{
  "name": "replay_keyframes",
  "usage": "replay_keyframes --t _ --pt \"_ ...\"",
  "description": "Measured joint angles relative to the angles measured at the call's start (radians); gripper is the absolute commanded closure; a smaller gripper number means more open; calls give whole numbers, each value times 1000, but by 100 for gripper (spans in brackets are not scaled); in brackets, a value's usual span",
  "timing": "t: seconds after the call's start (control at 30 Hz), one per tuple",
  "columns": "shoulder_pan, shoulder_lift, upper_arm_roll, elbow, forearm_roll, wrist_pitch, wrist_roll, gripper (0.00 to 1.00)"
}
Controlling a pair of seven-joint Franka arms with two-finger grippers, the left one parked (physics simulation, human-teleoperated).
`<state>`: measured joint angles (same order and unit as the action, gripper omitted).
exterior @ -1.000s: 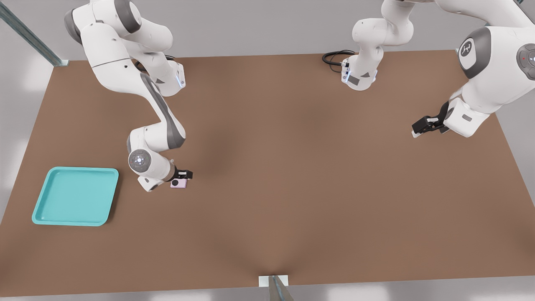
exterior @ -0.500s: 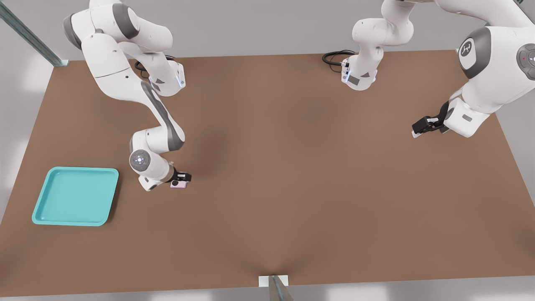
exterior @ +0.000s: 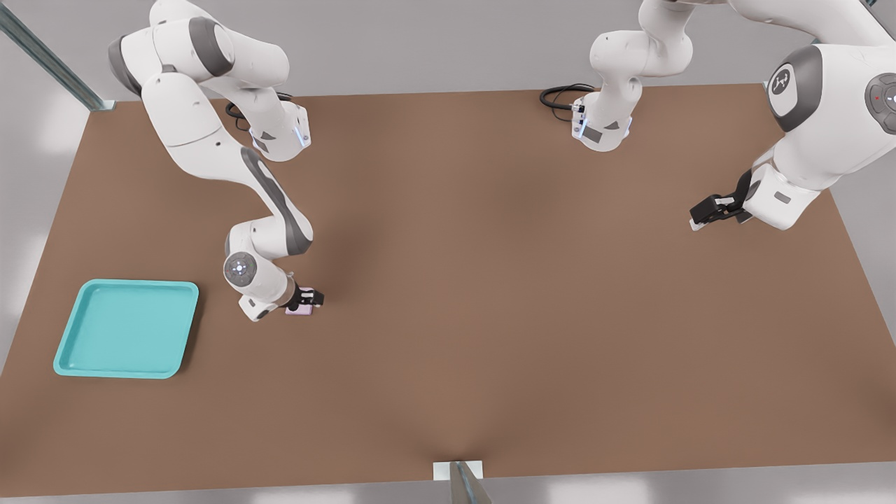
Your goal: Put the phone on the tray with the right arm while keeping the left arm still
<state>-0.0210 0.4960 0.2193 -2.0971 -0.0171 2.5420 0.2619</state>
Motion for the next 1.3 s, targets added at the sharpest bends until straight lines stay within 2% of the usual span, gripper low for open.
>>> replay_keyframes --t 0.77,0.83,0.93,1.13,1.3 --pt "-24 41 2 -12 0 27 -68 0" --pt "-25 43 2 -12 0 30 -71 13" --pt "-27 38 6 -12 2 33 -76 20" --pt "-46 -15 14 -7 3 33 -86 20" --pt "-133 -79 14 32 3 18 -110 20"
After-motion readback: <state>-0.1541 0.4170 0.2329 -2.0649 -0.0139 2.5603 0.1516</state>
